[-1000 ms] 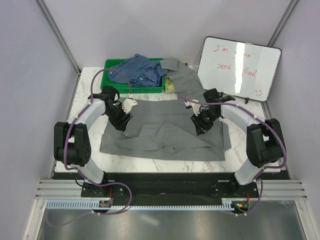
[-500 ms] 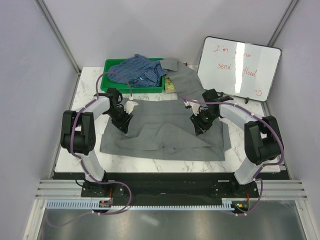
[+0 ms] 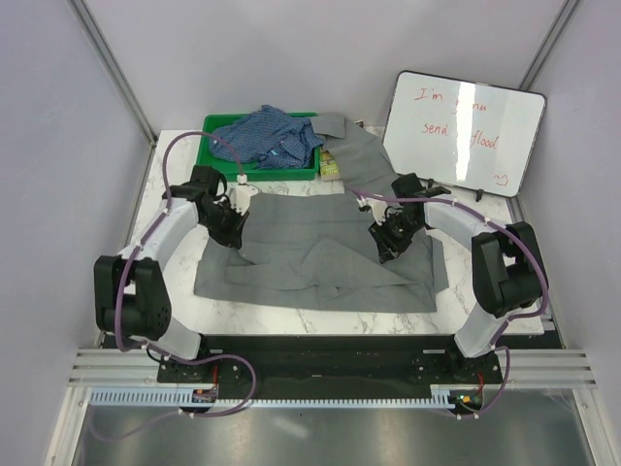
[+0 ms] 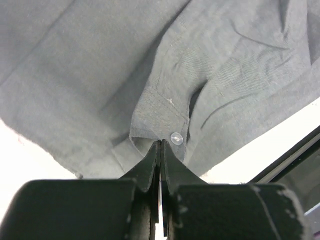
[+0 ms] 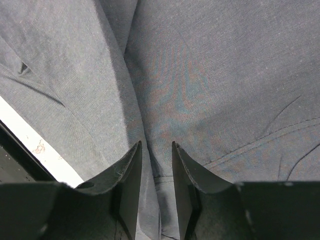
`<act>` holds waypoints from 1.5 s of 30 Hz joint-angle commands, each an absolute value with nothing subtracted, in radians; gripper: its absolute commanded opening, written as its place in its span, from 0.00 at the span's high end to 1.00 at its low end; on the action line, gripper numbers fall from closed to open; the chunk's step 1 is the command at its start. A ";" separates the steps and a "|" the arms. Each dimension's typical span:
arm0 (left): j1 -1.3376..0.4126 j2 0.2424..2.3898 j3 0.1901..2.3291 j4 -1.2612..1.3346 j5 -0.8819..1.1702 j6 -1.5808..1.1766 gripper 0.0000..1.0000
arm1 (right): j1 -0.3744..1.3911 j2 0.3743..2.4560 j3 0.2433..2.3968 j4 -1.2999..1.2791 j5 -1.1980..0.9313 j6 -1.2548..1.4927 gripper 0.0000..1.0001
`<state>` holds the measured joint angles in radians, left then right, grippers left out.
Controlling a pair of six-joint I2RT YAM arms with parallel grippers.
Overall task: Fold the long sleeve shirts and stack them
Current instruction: Fold the shirt
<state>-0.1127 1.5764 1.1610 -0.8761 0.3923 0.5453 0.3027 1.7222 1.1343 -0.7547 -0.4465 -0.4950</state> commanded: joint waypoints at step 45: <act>-0.612 1.879 1.325 -0.261 0.689 1.002 0.40 | 0.201 1.628 1.075 -1.075 -0.500 -0.689 0.54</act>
<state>-0.6090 1.8515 1.2823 -0.2455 0.6727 0.8658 0.2028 1.6470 1.0939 -1.0893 -0.5175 -0.6632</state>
